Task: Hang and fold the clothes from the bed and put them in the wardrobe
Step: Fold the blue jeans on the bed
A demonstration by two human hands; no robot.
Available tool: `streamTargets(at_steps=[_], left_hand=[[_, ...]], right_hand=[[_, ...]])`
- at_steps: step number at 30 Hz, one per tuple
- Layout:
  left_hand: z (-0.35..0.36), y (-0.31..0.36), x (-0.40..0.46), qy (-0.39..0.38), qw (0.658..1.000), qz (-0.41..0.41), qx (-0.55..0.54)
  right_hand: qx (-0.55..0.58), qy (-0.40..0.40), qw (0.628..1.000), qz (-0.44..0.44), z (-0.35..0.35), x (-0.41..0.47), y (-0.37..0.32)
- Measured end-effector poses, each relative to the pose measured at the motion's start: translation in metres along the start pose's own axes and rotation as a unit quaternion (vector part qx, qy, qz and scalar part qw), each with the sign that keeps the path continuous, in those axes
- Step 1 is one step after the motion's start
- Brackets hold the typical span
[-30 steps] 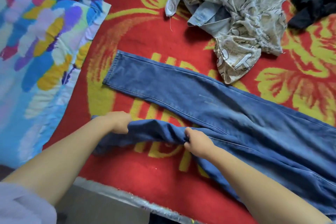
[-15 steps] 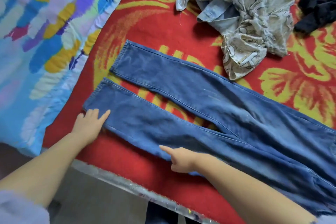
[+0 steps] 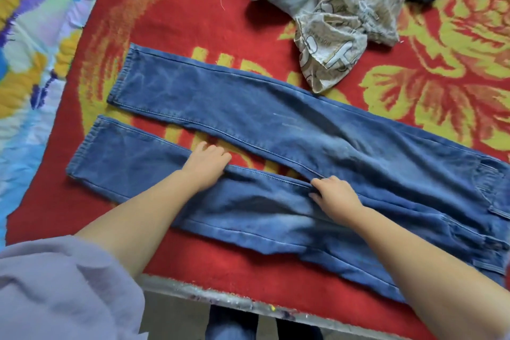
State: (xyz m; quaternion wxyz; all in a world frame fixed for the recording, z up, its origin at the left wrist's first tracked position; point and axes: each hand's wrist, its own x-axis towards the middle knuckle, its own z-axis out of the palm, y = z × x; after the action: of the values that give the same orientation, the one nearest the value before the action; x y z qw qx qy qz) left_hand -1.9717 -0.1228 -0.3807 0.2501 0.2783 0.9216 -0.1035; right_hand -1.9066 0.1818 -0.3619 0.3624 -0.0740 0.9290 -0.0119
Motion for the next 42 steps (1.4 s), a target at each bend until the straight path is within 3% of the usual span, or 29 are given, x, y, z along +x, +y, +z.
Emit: streamTargets(at_steps=[3, 8, 10, 13, 15, 16, 18, 19, 22, 24, 27, 29, 31, 36, 39, 42], left_hand=[[0.001, -0.01, 0.006, 0.05, 0.997, -0.055, 0.006], [0.007, 0.004, -0.001, 0.082, 0.983, -0.163, -0.024], [0.0, 0.04, -0.008, 0.13, 0.987, -0.088, -0.027], [-0.006, 0.124, -0.03, 0.201, 0.97, 0.13, -0.031], [-0.003, 0.186, -0.044, 0.154, 0.959, 0.23, -0.068], [0.0, 0.215, -0.048, 0.09, 0.965, 0.237, -0.071], [0.008, 0.26, -0.051, -0.03, 0.984, 0.168, -0.053], [0.009, 0.277, -0.051, -0.053, 0.991, 0.117, -0.038], [0.01, 0.303, -0.04, -0.024, 0.999, 0.04, -0.006], [0.01, 0.307, -0.03, -0.023, 0.999, 0.046, 0.004], [0.012, 0.307, -0.022, -0.05, 0.996, 0.071, 0.018], [0.013, 0.308, -0.026, -0.056, 0.995, 0.077, 0.007], [0.01, 0.309, -0.035, -0.031, 0.996, 0.084, -0.009], [0.008, 0.318, -0.068, 0.153, 0.97, 0.187, -0.04], [0.02, 0.34, -0.084, 0.142, 0.965, 0.222, -0.015], [0.031, 0.358, -0.084, 0.042, 0.979, 0.2, 0.009]], right_hand=[[0.078, 0.053, 0.995, 0.019, 0.001, 0.012, 0.009], [0.1, 0.138, 0.984, 0.044, 0.015, 0.014, 0.0], [0.156, 0.195, 0.965, 0.076, 0.024, -0.009, 0.01], [0.21, 0.223, 0.937, 0.167, 0.044, -0.064, 0.059], [0.224, 0.224, 0.923, 0.22, 0.064, -0.108, 0.1], [0.233, 0.216, 0.916, 0.246, 0.075, -0.13, 0.121], [0.263, 0.203, 0.894, 0.302, 0.099, -0.17, 0.162], [0.283, 0.198, 0.875, 0.339, 0.111, -0.188, 0.182], [0.392, 0.164, 0.798, 0.427, 0.142, -0.22, 0.229], [0.431, 0.129, 0.786, 0.424, 0.158, -0.221, 0.245], [0.42, 0.168, 0.767, 0.454, 0.172, -0.215, 0.261], [0.442, 0.153, 0.752, 0.464, 0.177, -0.215, 0.269], [0.471, 0.142, 0.764, 0.417, 0.178, -0.217, 0.276], [0.433, 0.312, 0.751, 0.388, 0.173, -0.262, 0.311], [0.358, 0.204, 0.815, 0.408, 0.195, -0.283, 0.325], [0.385, 0.037, 0.863, 0.325, 0.213, -0.277, 0.323]])
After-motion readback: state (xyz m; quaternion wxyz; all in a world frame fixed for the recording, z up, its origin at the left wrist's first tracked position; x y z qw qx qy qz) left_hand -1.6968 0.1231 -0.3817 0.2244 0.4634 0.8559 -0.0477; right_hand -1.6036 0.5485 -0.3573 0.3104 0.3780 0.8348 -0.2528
